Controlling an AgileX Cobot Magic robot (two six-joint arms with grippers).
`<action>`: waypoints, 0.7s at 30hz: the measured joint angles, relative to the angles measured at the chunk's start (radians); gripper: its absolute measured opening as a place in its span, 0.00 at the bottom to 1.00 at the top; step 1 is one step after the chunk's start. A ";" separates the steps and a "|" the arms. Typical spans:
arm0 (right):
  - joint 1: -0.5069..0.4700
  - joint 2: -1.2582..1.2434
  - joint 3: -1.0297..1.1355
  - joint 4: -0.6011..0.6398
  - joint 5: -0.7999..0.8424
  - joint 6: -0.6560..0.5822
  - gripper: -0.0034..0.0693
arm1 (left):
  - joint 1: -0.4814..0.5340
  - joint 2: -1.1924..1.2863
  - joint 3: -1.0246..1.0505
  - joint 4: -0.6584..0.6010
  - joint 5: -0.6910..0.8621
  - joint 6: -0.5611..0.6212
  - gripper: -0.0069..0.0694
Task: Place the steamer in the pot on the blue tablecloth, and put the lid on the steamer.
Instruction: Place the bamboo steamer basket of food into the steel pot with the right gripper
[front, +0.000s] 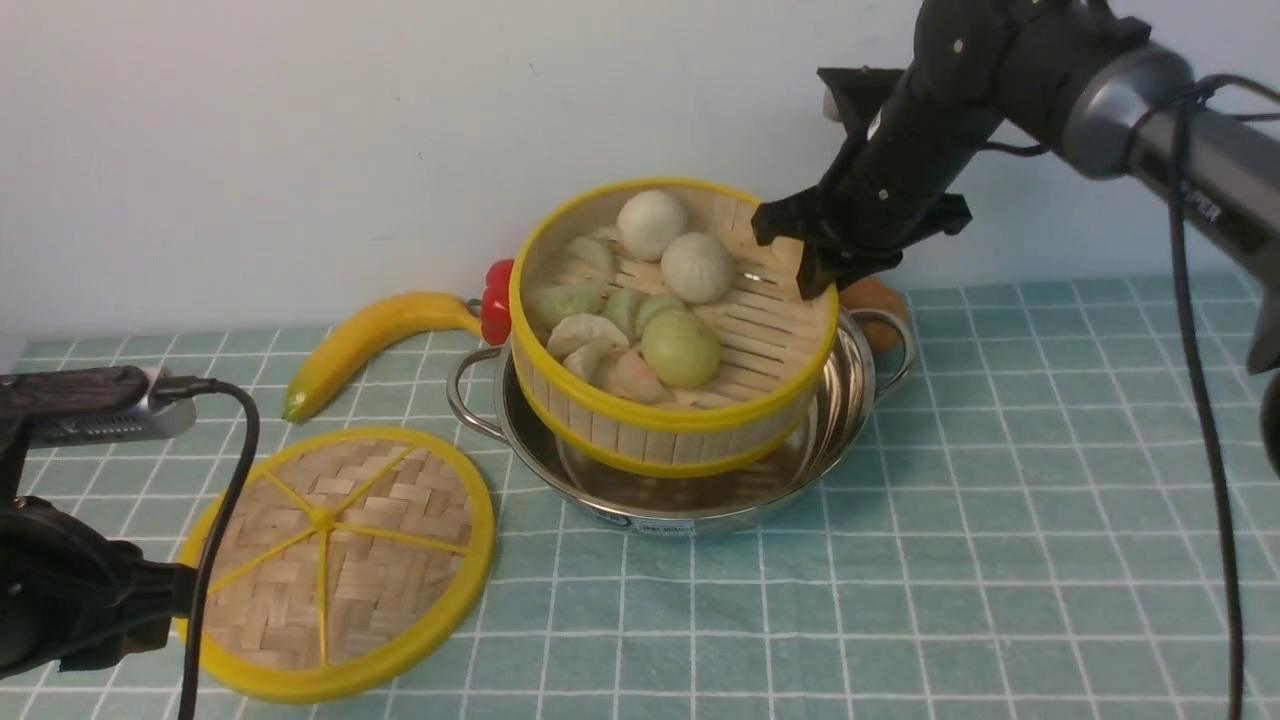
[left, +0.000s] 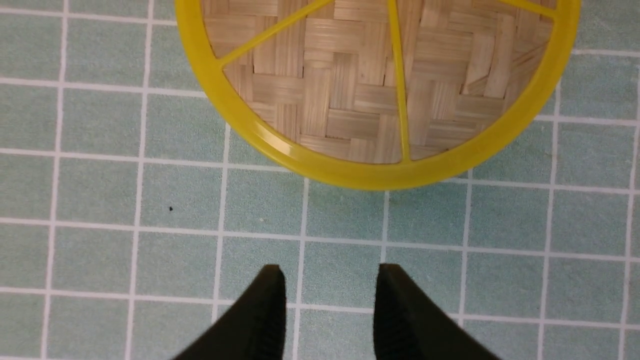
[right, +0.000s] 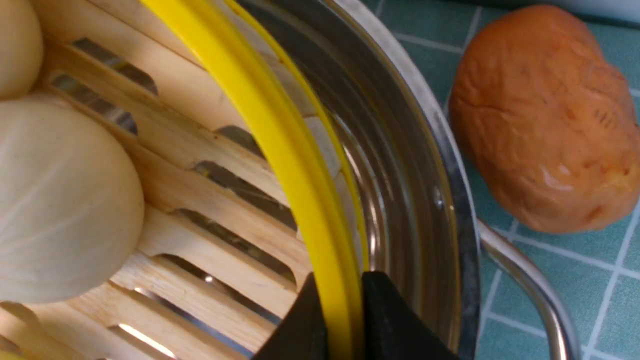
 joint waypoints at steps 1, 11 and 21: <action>0.000 0.006 -0.001 -0.004 0.000 0.000 0.15 | 0.000 0.000 0.000 0.000 0.000 0.000 0.41; 0.000 0.079 -0.002 -0.032 -0.001 0.002 0.15 | 0.000 0.000 0.000 0.000 -0.006 0.002 0.41; 0.000 0.108 -0.004 -0.018 -0.008 0.011 0.15 | 0.000 0.000 0.000 0.000 -0.006 0.002 0.41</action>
